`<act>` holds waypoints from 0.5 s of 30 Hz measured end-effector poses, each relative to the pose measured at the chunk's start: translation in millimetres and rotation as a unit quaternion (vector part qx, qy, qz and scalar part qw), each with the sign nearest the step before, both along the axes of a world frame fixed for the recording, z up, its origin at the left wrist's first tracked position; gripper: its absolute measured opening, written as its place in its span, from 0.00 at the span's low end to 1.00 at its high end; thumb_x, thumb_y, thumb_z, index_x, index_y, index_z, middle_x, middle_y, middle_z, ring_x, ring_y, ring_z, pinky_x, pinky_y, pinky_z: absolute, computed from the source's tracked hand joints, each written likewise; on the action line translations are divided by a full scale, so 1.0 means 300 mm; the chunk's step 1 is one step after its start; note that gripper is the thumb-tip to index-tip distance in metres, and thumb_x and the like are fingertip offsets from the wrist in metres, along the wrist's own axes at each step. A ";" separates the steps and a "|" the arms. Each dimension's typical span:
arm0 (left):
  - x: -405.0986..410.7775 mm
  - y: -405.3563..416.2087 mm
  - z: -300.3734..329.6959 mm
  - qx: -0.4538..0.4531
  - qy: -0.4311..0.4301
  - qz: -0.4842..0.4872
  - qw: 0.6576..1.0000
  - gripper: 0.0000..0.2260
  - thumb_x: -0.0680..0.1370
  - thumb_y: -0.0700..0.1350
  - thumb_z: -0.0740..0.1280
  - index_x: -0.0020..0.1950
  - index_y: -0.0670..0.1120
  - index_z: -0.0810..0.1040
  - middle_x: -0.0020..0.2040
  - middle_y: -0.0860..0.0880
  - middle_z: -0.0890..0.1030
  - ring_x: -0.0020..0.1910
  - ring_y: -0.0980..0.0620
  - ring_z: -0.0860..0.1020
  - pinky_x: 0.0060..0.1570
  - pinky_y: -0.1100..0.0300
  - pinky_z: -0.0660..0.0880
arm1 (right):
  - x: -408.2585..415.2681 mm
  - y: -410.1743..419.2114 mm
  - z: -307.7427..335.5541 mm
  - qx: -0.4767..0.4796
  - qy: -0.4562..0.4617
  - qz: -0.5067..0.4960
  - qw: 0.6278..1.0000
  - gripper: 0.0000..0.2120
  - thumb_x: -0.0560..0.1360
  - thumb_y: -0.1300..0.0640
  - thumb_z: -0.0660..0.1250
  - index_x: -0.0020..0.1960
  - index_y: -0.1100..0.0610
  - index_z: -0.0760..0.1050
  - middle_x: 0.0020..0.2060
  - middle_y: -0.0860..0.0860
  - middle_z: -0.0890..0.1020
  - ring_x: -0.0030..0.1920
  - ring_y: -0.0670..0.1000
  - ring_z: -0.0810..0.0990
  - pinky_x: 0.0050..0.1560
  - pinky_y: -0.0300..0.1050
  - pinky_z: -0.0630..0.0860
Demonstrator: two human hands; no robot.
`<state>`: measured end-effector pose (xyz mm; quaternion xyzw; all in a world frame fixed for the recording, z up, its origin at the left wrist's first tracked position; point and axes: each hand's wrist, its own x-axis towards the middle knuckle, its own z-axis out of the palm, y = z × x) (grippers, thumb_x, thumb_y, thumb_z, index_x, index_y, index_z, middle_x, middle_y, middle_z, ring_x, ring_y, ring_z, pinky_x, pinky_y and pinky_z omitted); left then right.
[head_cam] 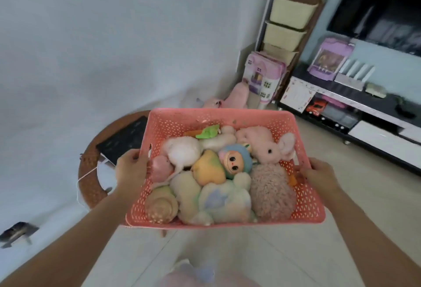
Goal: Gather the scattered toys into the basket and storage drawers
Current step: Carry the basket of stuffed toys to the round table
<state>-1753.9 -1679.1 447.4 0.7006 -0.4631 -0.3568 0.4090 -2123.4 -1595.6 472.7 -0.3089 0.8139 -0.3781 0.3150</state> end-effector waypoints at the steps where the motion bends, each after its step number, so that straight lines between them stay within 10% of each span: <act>1: 0.036 -0.020 0.003 -0.003 -0.001 0.022 1.000 0.17 0.78 0.52 0.62 0.38 0.41 0.77 0.33 0.43 0.80 0.32 0.45 0.77 0.38 0.49 0.77 | 0.027 -0.071 -0.003 0.003 0.000 0.023 1.000 0.11 0.71 0.73 0.61 0.47 0.64 0.78 0.35 0.58 0.80 0.34 0.54 0.77 0.38 0.47 0.76; 6: 0.204 -0.083 -0.008 0.007 0.036 0.141 0.989 0.20 0.75 0.62 0.63 0.41 0.46 0.79 0.33 0.46 0.82 0.32 0.44 0.80 0.41 0.48 0.80 | 0.194 -0.387 -0.015 0.000 0.046 0.096 0.994 0.12 0.68 0.69 0.67 0.36 0.53 0.78 0.40 0.60 0.83 0.42 0.59 0.82 0.48 0.59 0.79; 15: 0.367 -0.048 -0.103 0.021 0.112 0.328 0.938 0.15 0.79 0.50 0.63 0.57 0.40 0.75 0.41 0.41 0.81 0.32 0.49 0.77 0.41 0.53 0.78 | 0.496 -0.822 -0.079 -0.027 0.108 0.245 0.963 0.08 0.72 0.60 0.68 0.48 0.63 0.81 0.44 0.63 0.83 0.43 0.53 0.78 0.50 0.57 0.76</act>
